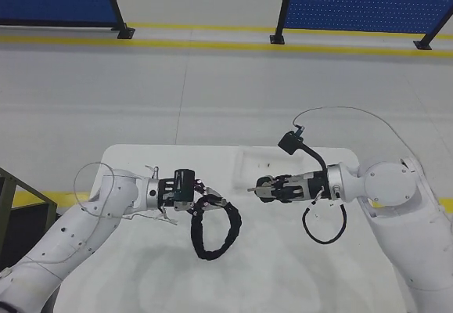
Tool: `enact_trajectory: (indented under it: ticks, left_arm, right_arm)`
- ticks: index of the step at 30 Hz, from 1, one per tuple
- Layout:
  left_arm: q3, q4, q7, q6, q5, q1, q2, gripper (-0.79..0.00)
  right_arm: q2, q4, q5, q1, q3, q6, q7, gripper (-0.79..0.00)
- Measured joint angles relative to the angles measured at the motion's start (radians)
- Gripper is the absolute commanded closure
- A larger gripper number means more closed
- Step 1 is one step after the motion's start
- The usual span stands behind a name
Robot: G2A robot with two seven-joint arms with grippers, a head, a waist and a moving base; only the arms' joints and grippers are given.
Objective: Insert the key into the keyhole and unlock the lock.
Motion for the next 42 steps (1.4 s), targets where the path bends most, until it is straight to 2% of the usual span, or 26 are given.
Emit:
enact_trajectory:
  ticks: [5,8,27,33,36,42]
  left_arm:
    - [-0.047,-0.040,-0.065,0.037,-0.087,0.037,0.003,0.000]
    - [-0.067,-0.061,-0.048,0.067,-0.117,0.056,0.002,0.000]
    - [-0.070,-0.061,-0.047,0.074,-0.118,0.060,0.002,0.000]
    - [-0.093,-0.098,-0.158,0.145,-0.161,0.091,-0.006,0.000]
    - [-0.088,-0.119,-0.208,0.188,-0.179,0.095,-0.020,0.000]
    - [-0.069,-0.128,-0.201,0.245,-0.179,0.093,-0.050,0.000]
  right_arm:
    - [0.001,-0.014,-0.008,-0.009,-0.007,0.040,-0.033,0.000]
    - [0.001,-0.014,-0.008,-0.009,-0.007,0.039,-0.032,0.000]
    - [0.001,-0.017,-0.009,-0.013,-0.009,0.041,-0.039,0.000]
    - [0.005,-0.123,-0.009,-0.016,-0.013,0.160,-0.047,0.000]
    - [0.011,-0.201,-0.037,-0.012,-0.006,0.265,-0.033,0.000]
    - [0.021,-0.304,-0.104,-0.001,-0.009,0.431,-0.001,0.000]
